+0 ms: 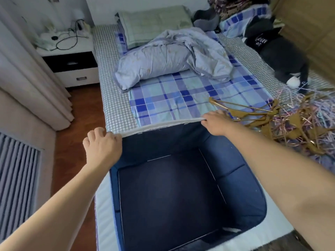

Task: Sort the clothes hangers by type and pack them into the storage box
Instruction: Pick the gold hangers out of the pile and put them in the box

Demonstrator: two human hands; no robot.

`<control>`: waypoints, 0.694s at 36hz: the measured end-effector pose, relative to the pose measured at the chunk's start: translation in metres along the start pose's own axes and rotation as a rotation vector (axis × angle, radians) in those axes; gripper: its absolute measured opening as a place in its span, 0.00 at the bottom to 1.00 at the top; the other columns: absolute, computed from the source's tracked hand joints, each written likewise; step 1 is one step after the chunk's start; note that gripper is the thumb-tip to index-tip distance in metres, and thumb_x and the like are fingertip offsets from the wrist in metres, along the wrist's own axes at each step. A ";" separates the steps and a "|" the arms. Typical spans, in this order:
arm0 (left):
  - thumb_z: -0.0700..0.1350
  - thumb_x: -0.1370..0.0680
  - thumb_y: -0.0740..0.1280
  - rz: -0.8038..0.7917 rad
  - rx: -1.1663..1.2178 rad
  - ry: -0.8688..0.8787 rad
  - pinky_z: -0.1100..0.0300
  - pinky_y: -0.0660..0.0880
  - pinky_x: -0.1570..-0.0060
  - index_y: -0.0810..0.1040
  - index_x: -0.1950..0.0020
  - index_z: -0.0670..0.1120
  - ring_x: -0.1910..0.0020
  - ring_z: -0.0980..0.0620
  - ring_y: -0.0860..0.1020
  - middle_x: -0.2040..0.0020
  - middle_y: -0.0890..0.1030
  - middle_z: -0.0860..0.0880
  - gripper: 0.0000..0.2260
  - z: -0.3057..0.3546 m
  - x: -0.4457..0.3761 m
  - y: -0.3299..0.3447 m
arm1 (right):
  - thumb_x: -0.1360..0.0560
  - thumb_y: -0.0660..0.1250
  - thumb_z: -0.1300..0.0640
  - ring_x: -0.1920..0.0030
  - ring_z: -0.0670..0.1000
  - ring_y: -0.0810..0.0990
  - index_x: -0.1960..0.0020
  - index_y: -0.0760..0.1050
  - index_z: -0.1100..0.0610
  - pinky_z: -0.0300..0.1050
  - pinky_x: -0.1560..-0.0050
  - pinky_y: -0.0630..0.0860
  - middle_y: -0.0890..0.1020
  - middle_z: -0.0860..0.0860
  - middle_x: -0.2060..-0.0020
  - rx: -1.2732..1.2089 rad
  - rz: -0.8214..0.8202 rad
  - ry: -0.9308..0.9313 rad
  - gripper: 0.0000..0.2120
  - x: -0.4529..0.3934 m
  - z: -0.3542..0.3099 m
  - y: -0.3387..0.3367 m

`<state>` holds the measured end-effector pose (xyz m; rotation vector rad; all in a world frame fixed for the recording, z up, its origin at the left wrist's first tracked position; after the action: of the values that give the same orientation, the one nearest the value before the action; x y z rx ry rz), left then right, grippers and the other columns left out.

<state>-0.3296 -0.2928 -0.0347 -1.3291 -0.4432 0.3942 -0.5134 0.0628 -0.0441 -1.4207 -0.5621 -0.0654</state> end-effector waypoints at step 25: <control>0.44 0.18 0.61 -0.762 0.283 1.180 0.54 0.76 0.48 0.83 0.41 0.48 0.46 0.43 0.82 0.46 0.85 0.45 0.12 0.402 0.405 0.022 | 0.21 0.62 0.65 0.43 0.62 0.80 0.43 0.80 0.64 0.49 0.52 0.74 0.82 0.64 0.43 -1.172 0.364 1.232 0.11 0.539 0.228 0.217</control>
<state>-0.1943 0.2555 0.0495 -0.8282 0.1327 -0.9111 -0.0399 0.4686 -0.0135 -2.1784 0.9255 -1.0278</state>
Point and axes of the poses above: each hand's wrist, its own x-axis away from the middle knuckle, its own y-axis out of the palm, z = x × y, the point moved 6 cm from there along -x, towards the middle knuckle
